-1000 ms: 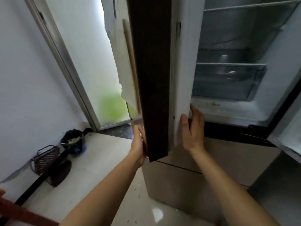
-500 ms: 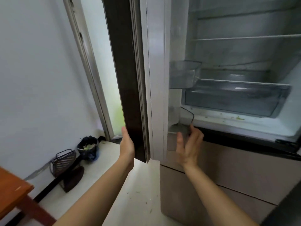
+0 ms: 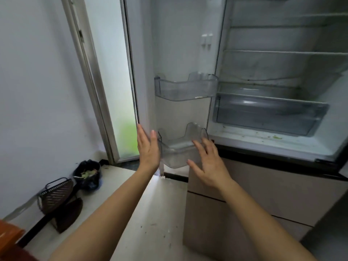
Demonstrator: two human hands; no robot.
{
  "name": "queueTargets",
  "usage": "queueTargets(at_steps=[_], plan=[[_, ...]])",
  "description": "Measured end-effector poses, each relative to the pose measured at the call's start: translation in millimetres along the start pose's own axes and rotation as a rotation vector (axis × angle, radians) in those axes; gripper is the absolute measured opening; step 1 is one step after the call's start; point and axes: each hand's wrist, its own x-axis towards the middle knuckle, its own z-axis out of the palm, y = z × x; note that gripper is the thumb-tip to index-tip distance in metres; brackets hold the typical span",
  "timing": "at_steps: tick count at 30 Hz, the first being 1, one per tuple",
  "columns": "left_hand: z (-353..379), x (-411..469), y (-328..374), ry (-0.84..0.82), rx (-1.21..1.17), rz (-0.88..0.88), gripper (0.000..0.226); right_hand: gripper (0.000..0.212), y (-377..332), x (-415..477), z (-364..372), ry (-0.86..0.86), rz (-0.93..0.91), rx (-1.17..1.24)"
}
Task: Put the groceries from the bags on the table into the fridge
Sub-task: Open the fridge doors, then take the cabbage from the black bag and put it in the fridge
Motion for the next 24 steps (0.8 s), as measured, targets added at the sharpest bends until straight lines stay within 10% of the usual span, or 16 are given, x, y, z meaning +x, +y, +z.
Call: queueTargets(at_steps=[13, 24], plan=[[-20, 8, -7, -0.060, 0.075, -0.045, 0.061, 0.060, -7, 14, 23, 0.249, -0.089, -0.105], [-193, -140, -82, 0.313, 1.003, -0.249, 0.073, 0.074, -146, -9, 129, 0.276, -0.586, 0.184]])
